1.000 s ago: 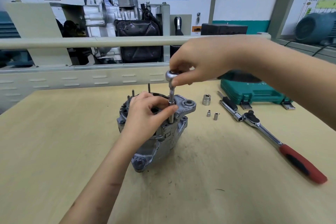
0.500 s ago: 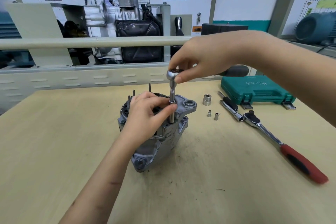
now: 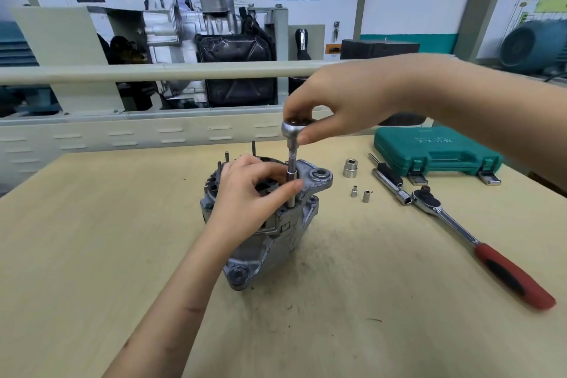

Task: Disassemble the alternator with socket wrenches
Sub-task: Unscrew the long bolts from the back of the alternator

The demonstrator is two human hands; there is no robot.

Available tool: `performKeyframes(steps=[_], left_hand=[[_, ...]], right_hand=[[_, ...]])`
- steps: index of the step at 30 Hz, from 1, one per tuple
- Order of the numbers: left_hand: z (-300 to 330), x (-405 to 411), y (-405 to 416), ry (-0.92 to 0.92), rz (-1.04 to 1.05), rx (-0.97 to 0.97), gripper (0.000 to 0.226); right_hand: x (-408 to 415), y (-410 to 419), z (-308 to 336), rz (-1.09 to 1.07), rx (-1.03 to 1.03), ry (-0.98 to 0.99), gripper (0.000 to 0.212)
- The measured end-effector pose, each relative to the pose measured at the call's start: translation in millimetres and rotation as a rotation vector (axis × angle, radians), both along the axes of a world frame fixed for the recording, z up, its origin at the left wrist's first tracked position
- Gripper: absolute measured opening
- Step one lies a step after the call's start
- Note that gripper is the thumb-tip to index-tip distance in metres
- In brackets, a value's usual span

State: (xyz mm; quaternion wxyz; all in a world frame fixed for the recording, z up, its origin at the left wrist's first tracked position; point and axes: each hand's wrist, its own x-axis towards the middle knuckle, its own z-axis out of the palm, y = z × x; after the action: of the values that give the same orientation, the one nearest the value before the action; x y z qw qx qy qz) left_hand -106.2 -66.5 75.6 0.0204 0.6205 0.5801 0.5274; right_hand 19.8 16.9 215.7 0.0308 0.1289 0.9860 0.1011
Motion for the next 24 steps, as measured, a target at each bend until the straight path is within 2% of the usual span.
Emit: performKeyframes(steps=[5, 9, 12, 13, 15, 17, 21, 24], left_hand=[[-2.8, -6.0, 0.6, 0.069, -0.042, 0.000, 0.020], [-3.9, -7.1, 2.7, 0.057, -0.011, -0.005, 0.008], [-4.3, -6.4, 4.2, 0.034, 0.002, -0.009, 0.011], [-4.4, -5.7, 4.2, 0.027, 0.007, -0.011, 0.012], [-4.4, -4.1, 3.3, 0.025, 0.011, -0.003, 0.009], [-3.2, -2.7, 1.9, 0.016, 0.003, 0.004, 0.008], [-1.1, -1.5, 1.5, -0.007, 0.026, 0.006, 0.023], [0.9, -0.5, 0.0, -0.013, -0.004, 0.003, 0.012]], right_hand=[[1.2, 4.4, 3.8, 0.091, -0.106, 0.021, 0.004], [0.5, 1.6, 4.3, 0.056, -0.083, -0.003, 0.005], [-2.0, -3.9, 2.0, -0.031, 0.038, 0.001, 0.051], [-3.3, -6.2, -0.3, -0.054, 0.089, 0.018, 0.059], [-5.9, -11.4, -5.9, -0.112, 0.161, 0.066, 0.063], [-8.2, -13.5, -8.4, -0.143, 0.166, 0.090, 0.060], [-7.0, -7.2, -2.5, -0.068, 0.046, 0.034, 0.044], [-1.5, -2.4, 0.0, 0.006, 0.030, -0.006, 0.028]])
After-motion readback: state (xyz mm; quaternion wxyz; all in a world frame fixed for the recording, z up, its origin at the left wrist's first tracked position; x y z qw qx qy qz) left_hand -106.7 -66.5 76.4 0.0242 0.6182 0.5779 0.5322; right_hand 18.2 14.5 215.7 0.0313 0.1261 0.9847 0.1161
